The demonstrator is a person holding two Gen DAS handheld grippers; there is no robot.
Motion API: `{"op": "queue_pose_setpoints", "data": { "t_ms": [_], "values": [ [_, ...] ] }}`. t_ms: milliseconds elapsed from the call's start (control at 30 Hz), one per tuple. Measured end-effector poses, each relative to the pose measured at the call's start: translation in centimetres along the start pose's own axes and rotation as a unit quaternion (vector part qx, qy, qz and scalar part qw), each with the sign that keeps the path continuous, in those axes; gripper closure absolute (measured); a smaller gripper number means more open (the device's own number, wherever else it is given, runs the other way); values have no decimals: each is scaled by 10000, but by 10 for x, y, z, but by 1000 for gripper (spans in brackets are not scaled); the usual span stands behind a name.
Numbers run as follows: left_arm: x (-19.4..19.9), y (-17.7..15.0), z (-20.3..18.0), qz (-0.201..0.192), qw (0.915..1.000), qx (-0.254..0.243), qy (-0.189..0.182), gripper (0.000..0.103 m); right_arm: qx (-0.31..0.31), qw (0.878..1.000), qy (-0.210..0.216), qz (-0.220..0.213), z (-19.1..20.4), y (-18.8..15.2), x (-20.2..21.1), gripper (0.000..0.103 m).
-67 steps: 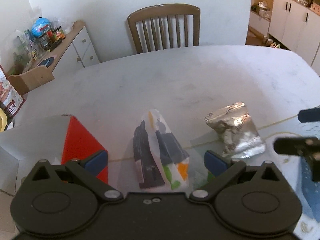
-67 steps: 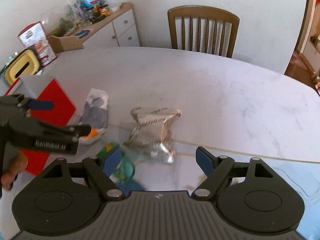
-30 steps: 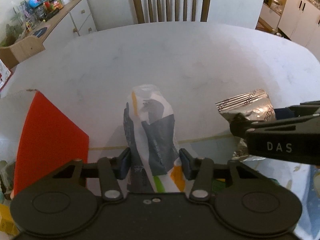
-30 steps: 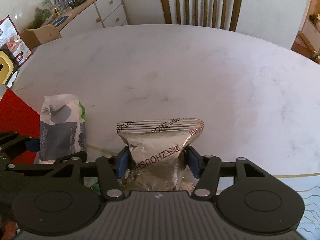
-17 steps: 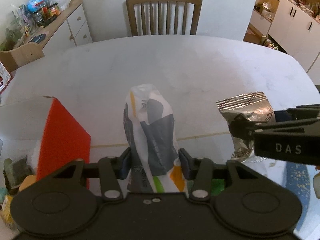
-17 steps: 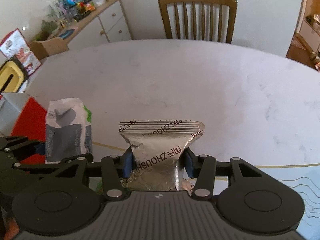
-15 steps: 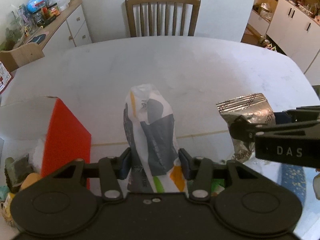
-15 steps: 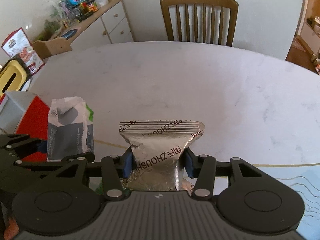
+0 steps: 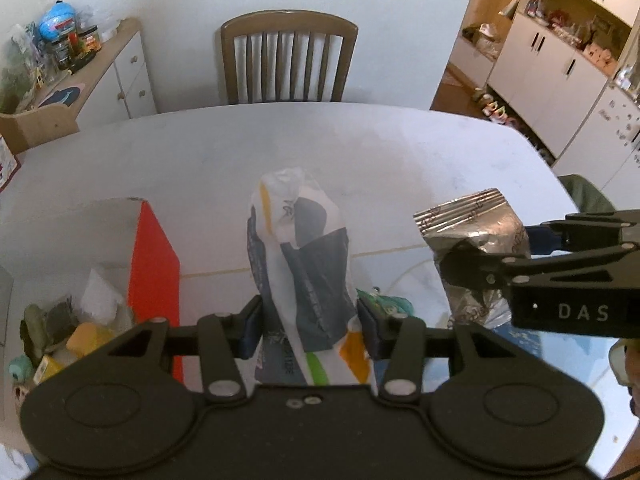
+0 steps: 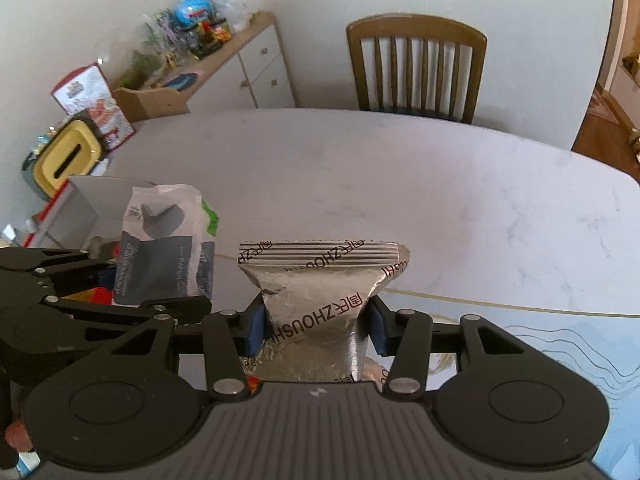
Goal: Organize objects
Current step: 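Carry the silver bag and white printed bag toward the red box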
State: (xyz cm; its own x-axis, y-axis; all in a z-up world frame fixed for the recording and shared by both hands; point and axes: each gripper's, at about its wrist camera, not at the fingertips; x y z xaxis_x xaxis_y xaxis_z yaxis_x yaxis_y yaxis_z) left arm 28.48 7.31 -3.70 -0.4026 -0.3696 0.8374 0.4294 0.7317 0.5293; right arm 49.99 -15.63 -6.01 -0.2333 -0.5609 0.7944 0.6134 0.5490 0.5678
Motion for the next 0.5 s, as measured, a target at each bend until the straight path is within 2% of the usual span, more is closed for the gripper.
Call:
{"op": "queue_pose_setpoints", "data": {
  "t_ms": [267,500],
  "values": [
    [33,-16,20,28,9994,225,-269,55,33,9998,146,-117,24,-12,39,54],
    [60,-30,49,-55,9989,336,-318,55,191,9989,390,-156,66,-16,56,54]
  ]
}}
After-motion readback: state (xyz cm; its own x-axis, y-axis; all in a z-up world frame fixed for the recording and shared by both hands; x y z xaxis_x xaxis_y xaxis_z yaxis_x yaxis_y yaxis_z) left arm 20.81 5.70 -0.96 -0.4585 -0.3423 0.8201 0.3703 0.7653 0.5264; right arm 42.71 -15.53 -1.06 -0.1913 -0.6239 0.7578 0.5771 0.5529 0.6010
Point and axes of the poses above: each gripper's, at about its wrist camera, not at the fingertips, and x roughly against the way its jaws point, z to its left, y to its top, and after that the axes turned 1 degree about x, right-handed
